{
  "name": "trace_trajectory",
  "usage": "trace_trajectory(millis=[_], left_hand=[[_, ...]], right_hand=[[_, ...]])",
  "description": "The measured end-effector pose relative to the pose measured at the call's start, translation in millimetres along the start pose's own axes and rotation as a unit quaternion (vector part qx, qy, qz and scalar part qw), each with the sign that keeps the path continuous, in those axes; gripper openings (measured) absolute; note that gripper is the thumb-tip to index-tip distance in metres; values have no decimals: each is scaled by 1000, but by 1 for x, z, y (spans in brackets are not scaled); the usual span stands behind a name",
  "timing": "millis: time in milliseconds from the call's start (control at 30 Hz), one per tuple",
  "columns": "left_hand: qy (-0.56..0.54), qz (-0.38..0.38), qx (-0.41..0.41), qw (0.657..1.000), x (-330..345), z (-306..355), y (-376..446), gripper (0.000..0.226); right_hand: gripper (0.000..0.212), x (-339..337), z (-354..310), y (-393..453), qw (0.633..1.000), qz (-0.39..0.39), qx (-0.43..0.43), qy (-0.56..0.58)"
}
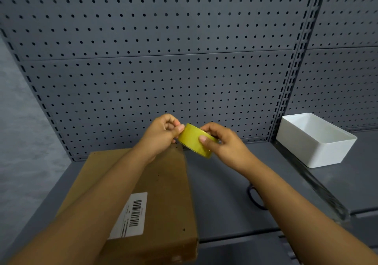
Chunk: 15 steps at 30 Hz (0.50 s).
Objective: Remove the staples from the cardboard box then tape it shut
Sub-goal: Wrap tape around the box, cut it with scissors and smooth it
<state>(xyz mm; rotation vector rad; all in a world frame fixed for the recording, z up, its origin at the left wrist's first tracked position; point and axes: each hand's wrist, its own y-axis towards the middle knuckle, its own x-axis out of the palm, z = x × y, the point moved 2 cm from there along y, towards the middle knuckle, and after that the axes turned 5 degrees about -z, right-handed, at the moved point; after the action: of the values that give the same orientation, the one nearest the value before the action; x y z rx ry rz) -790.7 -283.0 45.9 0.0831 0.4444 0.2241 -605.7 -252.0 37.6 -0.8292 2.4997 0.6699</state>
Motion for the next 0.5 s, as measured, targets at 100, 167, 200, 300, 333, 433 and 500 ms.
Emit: trace_trajectory(millis=[100, 167, 200, 300, 333, 433, 500], left_hand=[[45, 22, 16, 999, 4, 1, 3, 15], [86, 40, 23, 995, 6, 1, 4, 18], [97, 48, 26, 994, 7, 1, 4, 19], [96, 58, 32, 993, 8, 6, 3, 20], [97, 57, 29, 993, 8, 7, 3, 20], [87, 60, 7, 994, 5, 9, 2, 16], [52, 70, -22, 996, -2, 7, 0, 10]], right_hand=[[11, 2, -2, 4, 998, 19, -3, -54], [11, 3, -3, 10, 993, 36, -6, -111], [11, 2, -3, 14, 990, 38, -7, -139], [19, 1, 0, 23, 973, 28, 12, -230], [21, 1, 2, 26, 965, 23, 25, -260], [24, -1, 3, 32, 956, 3, 57, -286], [20, -3, 4, 35, 969, -12, 63, -240]])
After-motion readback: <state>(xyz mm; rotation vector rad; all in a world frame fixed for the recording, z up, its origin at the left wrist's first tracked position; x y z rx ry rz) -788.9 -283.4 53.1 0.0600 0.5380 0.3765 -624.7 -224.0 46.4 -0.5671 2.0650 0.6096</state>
